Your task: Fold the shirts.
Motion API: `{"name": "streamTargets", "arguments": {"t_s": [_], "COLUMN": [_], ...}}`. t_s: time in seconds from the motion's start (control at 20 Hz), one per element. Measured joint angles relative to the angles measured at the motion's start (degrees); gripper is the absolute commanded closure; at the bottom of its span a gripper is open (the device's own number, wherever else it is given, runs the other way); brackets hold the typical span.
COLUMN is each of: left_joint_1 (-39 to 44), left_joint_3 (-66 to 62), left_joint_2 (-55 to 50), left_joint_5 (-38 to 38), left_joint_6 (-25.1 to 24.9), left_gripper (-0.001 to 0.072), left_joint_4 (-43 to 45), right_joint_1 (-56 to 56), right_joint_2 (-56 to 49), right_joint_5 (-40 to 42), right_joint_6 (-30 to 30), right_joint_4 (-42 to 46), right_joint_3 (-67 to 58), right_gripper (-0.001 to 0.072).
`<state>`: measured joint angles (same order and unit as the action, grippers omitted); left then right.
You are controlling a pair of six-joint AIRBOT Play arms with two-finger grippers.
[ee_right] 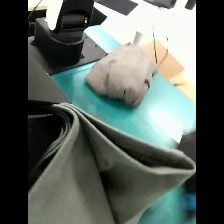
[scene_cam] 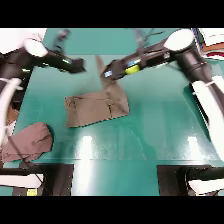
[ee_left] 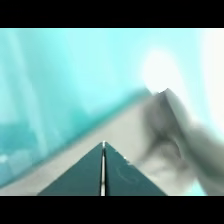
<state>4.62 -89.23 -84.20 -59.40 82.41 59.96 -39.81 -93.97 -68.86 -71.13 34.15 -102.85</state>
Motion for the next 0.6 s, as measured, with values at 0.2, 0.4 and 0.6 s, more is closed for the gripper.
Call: {"name": "streamTargets", "arguments": {"t_s": [0.2, 0.4, 0.6], "left_joint_1": [-8.3, -11.3, -12.2], "left_joint_3": [0.0, 0.0, 0.0], "left_joint_2": [7.5, 10.0, 10.8], "left_joint_5": [-2.0, -5.0, -7.9], "left_joint_6": [-1.3, -1.8, -1.8], "left_gripper": [0.068, 0.0679, 0.0679], "left_joint_4": [2.2, 2.8, 3.0], "right_joint_1": [-8.5, -8.5, -1.1], "right_joint_2": [-8.2, -12.3, -8.8], "right_joint_5": [3.6, -1.8, -4.1], "right_joint_6": [1.1, 1.6, 1.2], "right_joint_4": [0.1, 0.5, 2.1], "right_joint_3": [-6.3, -10.2, -2.4], "right_gripper": [0.0407, 0.0408, 0.0408]}}
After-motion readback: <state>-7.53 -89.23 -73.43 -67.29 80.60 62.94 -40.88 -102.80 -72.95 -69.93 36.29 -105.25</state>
